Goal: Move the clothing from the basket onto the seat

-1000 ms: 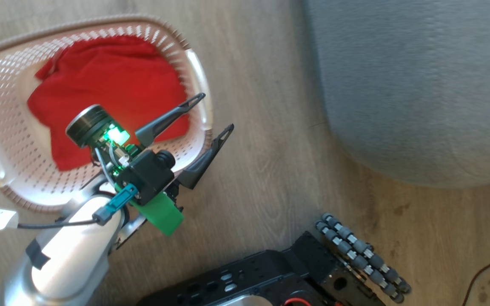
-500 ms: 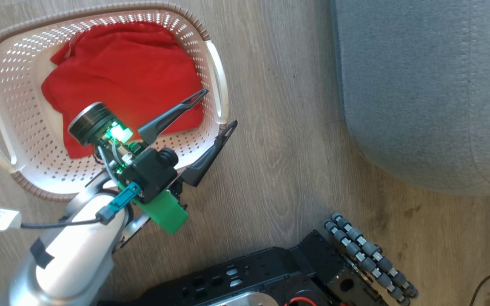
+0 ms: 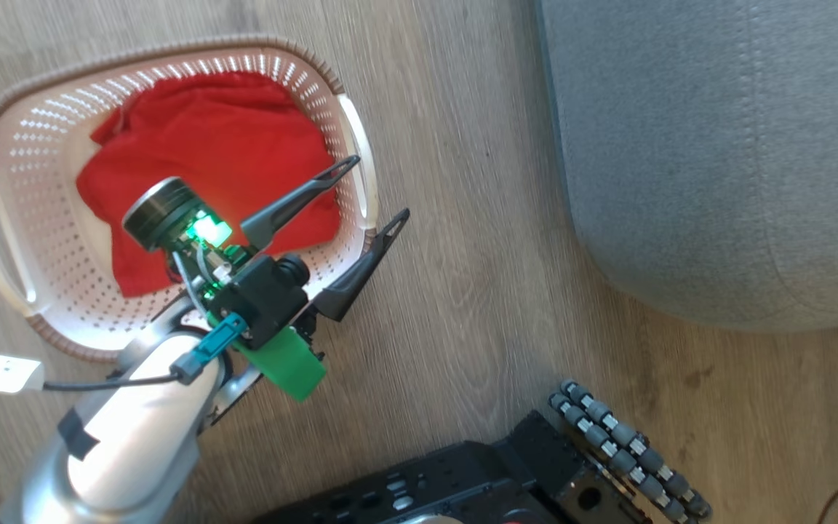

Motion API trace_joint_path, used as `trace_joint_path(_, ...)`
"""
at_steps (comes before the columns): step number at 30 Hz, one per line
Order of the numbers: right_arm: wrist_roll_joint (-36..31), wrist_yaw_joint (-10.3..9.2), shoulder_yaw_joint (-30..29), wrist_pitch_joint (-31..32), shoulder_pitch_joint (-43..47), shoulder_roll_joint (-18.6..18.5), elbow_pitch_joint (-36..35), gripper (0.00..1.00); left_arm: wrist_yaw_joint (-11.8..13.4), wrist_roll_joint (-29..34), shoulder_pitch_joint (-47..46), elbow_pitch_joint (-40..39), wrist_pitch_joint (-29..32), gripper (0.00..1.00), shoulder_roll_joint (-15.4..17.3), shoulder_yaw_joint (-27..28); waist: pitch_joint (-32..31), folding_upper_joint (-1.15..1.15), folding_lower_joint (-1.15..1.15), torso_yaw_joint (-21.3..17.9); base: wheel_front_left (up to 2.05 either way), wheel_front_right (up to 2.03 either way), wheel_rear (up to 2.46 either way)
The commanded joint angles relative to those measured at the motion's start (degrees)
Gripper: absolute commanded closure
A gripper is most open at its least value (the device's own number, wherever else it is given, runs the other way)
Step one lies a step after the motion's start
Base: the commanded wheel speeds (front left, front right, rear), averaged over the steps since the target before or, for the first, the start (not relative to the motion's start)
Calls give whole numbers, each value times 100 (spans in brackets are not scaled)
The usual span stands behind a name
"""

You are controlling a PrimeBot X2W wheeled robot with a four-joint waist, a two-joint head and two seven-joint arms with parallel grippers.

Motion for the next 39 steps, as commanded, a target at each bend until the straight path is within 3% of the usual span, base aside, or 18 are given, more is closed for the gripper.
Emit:
trace_joint_path(1,-79,-2,-22,43,148,-162,-138,0,-8,5,66,-143,-29,0,7,86,-125,0,0,15,0,0,0)
trace_joint_path(13,-722,-2,284,1135,389,-342,229,0,-8,-180,247,-4,-29,0,-595,60,-1361,0,0,116,0,0,0)
trace_joint_path(22,-725,-2,626,1636,549,-516,627,0,-8,-295,536,25,-29,0,-1004,166,-2236,0,0,171,0,0,0)
trace_joint_path(26,-535,-2,831,1439,622,-412,733,0,-8,-265,754,36,-29,0,-1174,349,-2634,0,0,231,0,0,0)
trace_joint_path(31,-121,-2,1165,752,661,-289,798,0,-8,-261,943,39,-29,0,-1340,524,-2996,0,0,398,0,0,0)
trace_joint_path(39,796,-2,2059,-121,1120,70,823,0,-8,-307,1375,19,-29,0,-1525,1206,-3405,0,0,567,0,0,0)
